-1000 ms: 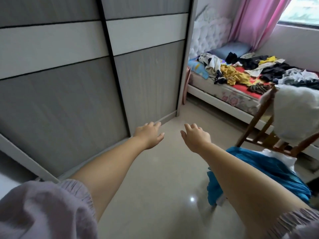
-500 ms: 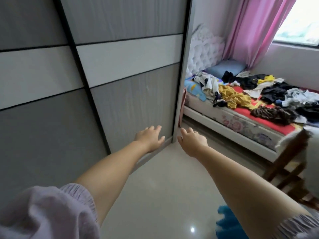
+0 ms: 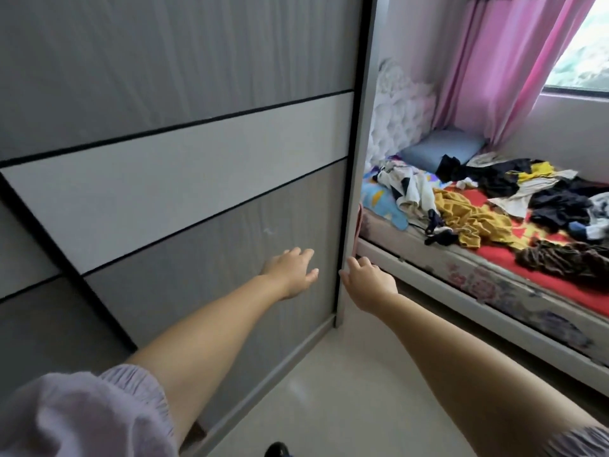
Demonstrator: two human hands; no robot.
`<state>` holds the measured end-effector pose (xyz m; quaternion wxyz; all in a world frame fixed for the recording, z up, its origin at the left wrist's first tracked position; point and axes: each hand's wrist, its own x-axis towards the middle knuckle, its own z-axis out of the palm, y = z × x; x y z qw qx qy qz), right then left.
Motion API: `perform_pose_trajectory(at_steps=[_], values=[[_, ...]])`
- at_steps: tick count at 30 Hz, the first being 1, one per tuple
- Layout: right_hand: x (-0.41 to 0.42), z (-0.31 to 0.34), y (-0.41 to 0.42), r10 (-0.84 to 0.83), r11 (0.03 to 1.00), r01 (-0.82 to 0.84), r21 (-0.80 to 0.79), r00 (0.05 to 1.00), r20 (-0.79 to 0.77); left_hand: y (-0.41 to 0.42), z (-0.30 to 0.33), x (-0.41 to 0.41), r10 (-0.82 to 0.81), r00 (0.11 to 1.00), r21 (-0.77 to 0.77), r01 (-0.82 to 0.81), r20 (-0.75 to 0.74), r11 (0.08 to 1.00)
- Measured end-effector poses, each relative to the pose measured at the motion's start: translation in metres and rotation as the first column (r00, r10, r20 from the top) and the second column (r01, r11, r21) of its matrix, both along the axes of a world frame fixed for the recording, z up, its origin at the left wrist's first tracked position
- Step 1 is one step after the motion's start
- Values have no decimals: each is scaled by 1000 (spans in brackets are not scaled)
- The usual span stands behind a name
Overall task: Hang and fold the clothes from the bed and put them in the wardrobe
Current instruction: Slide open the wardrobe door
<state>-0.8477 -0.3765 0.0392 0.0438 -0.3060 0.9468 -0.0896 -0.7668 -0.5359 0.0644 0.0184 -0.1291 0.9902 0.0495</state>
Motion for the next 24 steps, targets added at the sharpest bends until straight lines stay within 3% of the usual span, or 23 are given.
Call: perform_pose_trajectory(at_steps=[5, 9, 13, 18, 22, 24], values=[[-86, 1, -60, -115, 982, 125, -139, 990, 80, -58, 15, -106, -162, 986, -174, 166, 38, 971], [-148, 3, -94, -232, 909, 297, -292, 943, 238, -89, 39, -187, -317, 941, -307, 338, 117, 890], [-205, -7, -123, -230, 878, 344, -333, 912, 339, -98, 47, -256, -412, 896, -429, 443, 168, 787], [-279, -10, -165, -175, 840, 372, -396, 875, 452, -114, 53, -330, -455, 854, -590, 508, 252, 627], [-333, -15, -196, -104, 737, 460, -495, 801, 590, -127, 43, -385, -347, 832, -712, 551, 432, 434], [-352, -19, -212, -87, 678, 508, -532, 774, 628, -132, 43, -407, -325, 830, -736, 555, 454, 388]])
